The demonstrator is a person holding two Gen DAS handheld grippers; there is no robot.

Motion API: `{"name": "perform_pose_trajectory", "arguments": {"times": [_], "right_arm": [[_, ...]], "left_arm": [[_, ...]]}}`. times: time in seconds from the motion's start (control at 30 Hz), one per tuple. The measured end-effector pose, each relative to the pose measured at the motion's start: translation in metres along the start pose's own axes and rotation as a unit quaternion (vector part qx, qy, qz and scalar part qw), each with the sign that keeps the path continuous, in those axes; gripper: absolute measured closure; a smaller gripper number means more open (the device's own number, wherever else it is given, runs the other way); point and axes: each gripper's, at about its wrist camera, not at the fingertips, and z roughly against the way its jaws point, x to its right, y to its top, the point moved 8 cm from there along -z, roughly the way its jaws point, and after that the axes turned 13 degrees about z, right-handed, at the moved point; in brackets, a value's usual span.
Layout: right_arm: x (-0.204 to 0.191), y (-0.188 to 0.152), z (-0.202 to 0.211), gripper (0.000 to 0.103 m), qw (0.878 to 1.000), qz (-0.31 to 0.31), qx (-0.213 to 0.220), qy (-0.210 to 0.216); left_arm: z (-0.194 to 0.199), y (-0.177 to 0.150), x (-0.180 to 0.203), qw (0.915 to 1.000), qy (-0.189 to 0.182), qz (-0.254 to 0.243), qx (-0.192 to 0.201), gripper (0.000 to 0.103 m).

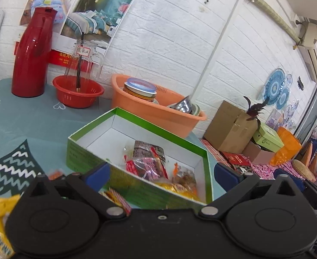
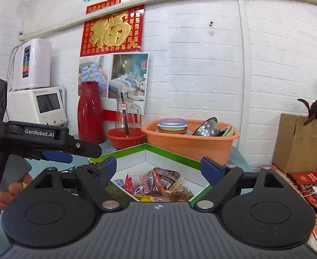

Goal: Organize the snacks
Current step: 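Grasp the red-and-white triangular packet with the right gripper while the left approaches the green packet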

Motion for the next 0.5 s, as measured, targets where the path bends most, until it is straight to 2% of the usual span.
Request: {"name": "perform_pose_trajectory", "arguments": {"times": [0.1, 0.2, 0.33, 0.5], "right_arm": [[-0.01, -0.007, 0.029, 0.0, 1.0, 0.0, 0.007, 0.003], [-0.017, -0.025, 0.048, 0.0, 1.0, -0.007, -0.006, -0.004], [-0.025, -0.058, 0.062, 0.0, 0.999, -0.004, -0.048, -0.005], [-0.039, -0.094, 0.065, 0.0, 0.994, 0.012, -0.106, 0.017]], "left_arm": [[0.021, -0.019, 0.006, 0.9998, -0.017, -0.006, -0.006, 0.0], [0.033, -0.042, 0.008, 0.9993, -0.027, -0.006, -0.024, 0.0], [0.046, -0.077, 0.006, 0.9983, -0.034, -0.008, -0.046, 0.0], [0.056, -0.114, -0.001, 0.9968, -0.03, -0.009, -0.074, 0.0]]}}
